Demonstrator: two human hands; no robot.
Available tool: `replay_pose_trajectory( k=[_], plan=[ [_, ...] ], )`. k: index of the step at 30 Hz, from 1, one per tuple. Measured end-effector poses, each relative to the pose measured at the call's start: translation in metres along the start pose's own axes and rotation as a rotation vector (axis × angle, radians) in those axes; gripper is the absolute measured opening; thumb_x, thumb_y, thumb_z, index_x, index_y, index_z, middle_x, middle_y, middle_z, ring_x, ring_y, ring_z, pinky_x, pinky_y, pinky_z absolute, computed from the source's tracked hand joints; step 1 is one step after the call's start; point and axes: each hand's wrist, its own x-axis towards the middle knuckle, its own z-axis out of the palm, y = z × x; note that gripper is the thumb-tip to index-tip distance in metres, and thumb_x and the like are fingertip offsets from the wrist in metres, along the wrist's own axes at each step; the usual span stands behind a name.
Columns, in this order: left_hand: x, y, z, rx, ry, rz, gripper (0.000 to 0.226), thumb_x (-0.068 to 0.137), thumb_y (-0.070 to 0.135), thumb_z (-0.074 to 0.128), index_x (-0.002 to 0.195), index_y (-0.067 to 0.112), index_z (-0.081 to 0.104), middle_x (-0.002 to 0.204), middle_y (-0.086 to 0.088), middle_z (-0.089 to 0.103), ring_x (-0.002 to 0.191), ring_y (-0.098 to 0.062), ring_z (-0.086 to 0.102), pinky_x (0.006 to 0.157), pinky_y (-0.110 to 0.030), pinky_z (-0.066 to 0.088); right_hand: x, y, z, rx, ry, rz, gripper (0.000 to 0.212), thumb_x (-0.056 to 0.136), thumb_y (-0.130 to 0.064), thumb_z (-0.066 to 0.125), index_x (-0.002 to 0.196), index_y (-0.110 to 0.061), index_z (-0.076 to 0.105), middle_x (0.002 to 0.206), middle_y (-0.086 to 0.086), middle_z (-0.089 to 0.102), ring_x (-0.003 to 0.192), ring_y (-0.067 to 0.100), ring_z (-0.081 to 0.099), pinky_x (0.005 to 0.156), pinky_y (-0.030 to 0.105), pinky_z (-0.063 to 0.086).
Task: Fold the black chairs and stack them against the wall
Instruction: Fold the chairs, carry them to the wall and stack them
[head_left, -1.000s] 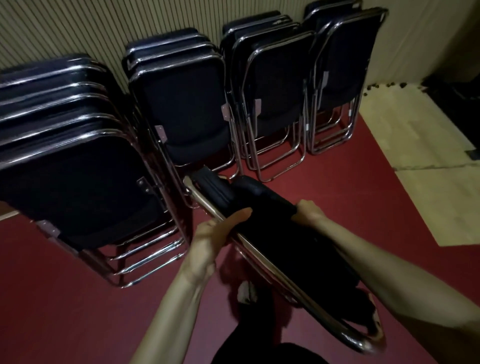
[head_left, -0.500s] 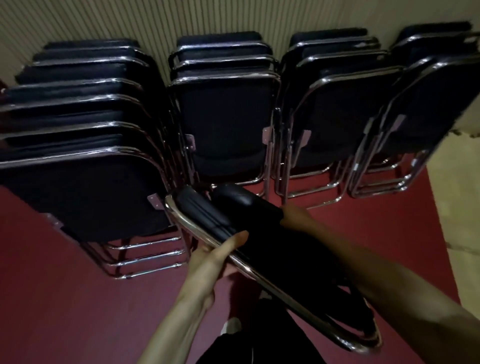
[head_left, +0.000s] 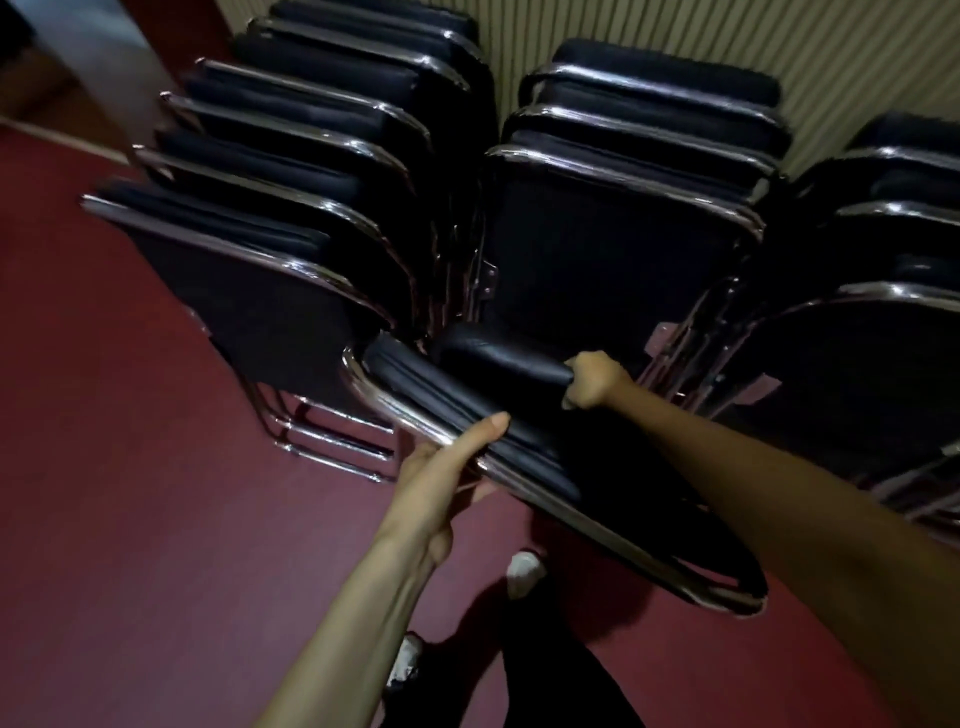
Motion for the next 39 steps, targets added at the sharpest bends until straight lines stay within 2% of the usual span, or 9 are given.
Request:
replay_pose_trajectory(
  k=[10,13,17,22,26,29,31,34,39],
  plan=[
    [0.061,0.001,0.054,-0.024,0.072,-0.078,0.040,0.073,0.033,0.078,0.108,0.016,0.071,0.097,0.002,0.076,0.095,-0.012,0.070,0.071,-0.022,0.054,0.081,0.031,-0.024,-0.021,-0.050,-0.053,0.051,0.081,-0.015,0.071,0.128,-0.006,0.055,0.122,0.012,0.060,0.104,0.028,0.060,0.068,0.026,0.041],
    [0.076,0.006,0.067,-0.023,0.076,-0.066,0.036,0.077,0.033,0.076,0.109,0.015,0.071,0.097,0.003,0.076,0.087,-0.005,0.071,0.067,-0.019,0.055,0.099,0.039,-0.034,-0.024,-0.069,-0.068,0.048,0.081,-0.017,0.072,0.124,-0.006,0.056,0.119,0.012,0.061,0.100,0.027,0.060,0.068,0.028,0.043],
    [0.093,0.019,0.078,-0.026,0.087,-0.048,0.033,0.078,0.034,0.076,0.105,0.016,0.072,0.091,0.005,0.076,0.080,-0.002,0.070,0.068,-0.021,0.054,0.115,0.043,-0.044,0.008,-0.086,-0.104,0.061,0.080,-0.022,0.074,0.134,-0.010,0.048,0.127,0.010,0.056,0.109,0.028,0.057,0.074,0.029,0.043],
    [0.120,0.040,0.081,-0.063,0.132,-0.062,0.029,0.075,0.036,0.078,0.098,0.018,0.072,0.091,0.006,0.075,0.095,-0.010,0.069,0.065,-0.024,0.056,0.109,0.044,-0.081,0.076,-0.098,-0.161,0.060,0.087,-0.031,0.067,0.138,-0.011,0.045,0.137,0.010,0.051,0.120,0.027,0.052,0.087,0.025,0.041],
    [0.138,0.065,0.079,-0.065,0.083,-0.064,0.016,0.086,0.031,0.068,0.096,0.018,0.066,0.100,0.002,0.064,0.094,-0.012,0.062,0.068,-0.024,0.057,0.079,0.060,-0.095,0.115,-0.205,-0.136,0.040,0.095,-0.032,0.055,0.129,-0.011,0.056,0.129,0.006,0.057,0.114,0.022,0.055,0.088,0.023,0.039],
    [0.147,0.069,0.084,-0.029,0.014,-0.069,0.029,0.085,0.033,0.069,0.109,0.018,0.066,0.119,-0.003,0.064,0.103,-0.016,0.062,0.058,-0.023,0.057,0.057,0.076,-0.104,0.341,-0.194,-0.076,0.044,0.098,-0.042,0.046,0.117,-0.006,0.064,0.112,0.006,0.061,0.092,0.013,0.056,0.078,0.021,0.039],
    [0.150,0.068,0.092,-0.039,0.033,-0.048,0.038,0.084,0.034,0.070,0.116,0.015,0.065,0.123,-0.004,0.062,0.109,-0.022,0.060,0.056,-0.023,0.057,0.037,0.089,-0.119,0.430,-0.157,-0.077,0.054,0.093,-0.057,0.044,0.116,-0.013,0.066,0.115,0.000,0.062,0.096,0.010,0.057,0.087,0.020,0.041],
    [0.154,0.069,0.099,-0.059,0.074,-0.002,0.027,0.084,0.032,0.070,0.103,0.014,0.065,0.104,-0.003,0.061,0.095,-0.019,0.061,0.056,-0.025,0.057,0.001,0.105,-0.131,0.453,-0.240,-0.189,0.065,0.071,-0.077,0.054,0.118,-0.034,0.064,0.125,-0.018,0.057,0.117,0.006,0.053,0.108,0.030,0.036],
    [0.155,0.068,0.093,-0.062,0.079,-0.006,0.013,0.086,0.029,0.068,0.089,0.017,0.063,0.093,-0.002,0.055,0.086,-0.015,0.060,0.065,-0.029,0.055,-0.027,0.107,-0.108,0.009,0.047,-0.248,0.082,0.055,-0.067,0.076,0.125,-0.031,0.049,0.104,-0.008,0.067,0.090,0.014,0.064,0.082,0.032,0.053]
  ],
)
